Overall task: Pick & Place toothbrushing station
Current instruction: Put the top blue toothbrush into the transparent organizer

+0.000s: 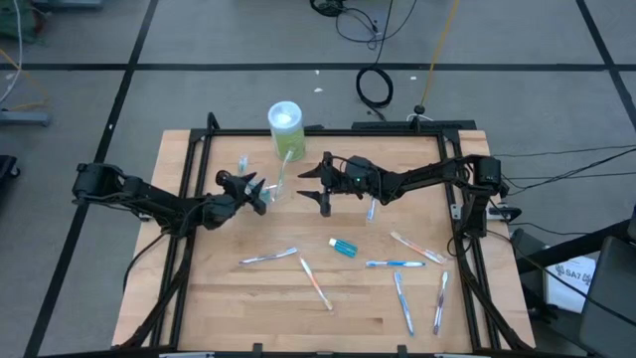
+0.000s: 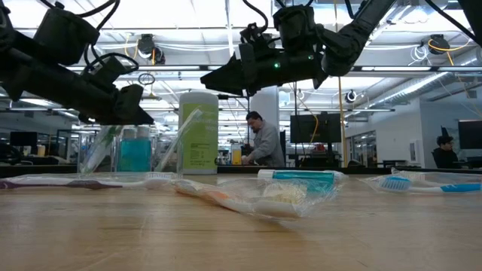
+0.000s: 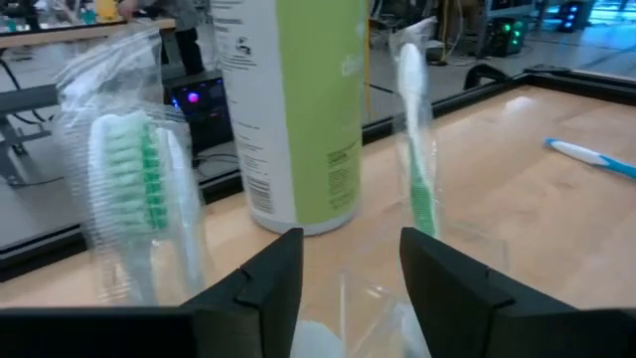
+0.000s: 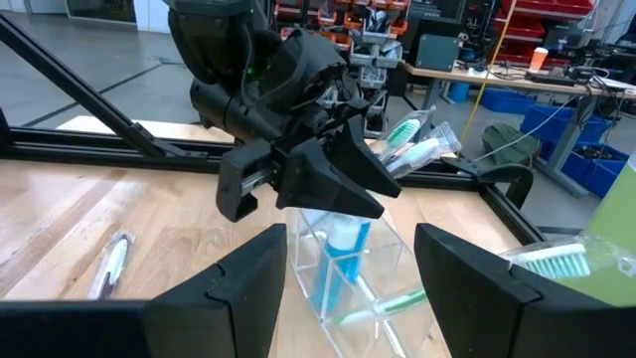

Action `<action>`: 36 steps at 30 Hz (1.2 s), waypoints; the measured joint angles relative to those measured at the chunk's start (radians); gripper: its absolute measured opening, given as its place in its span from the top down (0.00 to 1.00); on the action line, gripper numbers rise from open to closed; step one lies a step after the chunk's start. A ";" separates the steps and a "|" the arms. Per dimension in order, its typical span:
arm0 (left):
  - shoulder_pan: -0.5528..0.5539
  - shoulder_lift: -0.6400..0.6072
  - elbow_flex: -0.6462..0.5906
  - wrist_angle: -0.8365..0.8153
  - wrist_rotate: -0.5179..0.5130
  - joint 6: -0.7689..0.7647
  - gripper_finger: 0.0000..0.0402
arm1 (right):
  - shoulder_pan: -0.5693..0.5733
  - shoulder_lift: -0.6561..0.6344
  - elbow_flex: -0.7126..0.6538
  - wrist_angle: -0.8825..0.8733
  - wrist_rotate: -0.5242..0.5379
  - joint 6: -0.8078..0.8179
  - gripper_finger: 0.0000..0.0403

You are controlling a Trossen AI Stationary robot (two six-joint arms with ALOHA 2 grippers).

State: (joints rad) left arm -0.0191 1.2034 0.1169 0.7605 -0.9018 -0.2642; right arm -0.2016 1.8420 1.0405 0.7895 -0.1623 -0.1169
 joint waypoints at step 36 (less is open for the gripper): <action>-0.171 -0.250 0.257 -0.379 0.094 0.282 0.72 | 0.008 -0.021 0.000 -0.321 -0.061 -0.021 0.47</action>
State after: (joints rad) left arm -0.1896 0.9538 0.3744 0.3813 -0.8082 0.0175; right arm -0.1933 1.8208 1.0400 0.4682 -0.2233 -0.1375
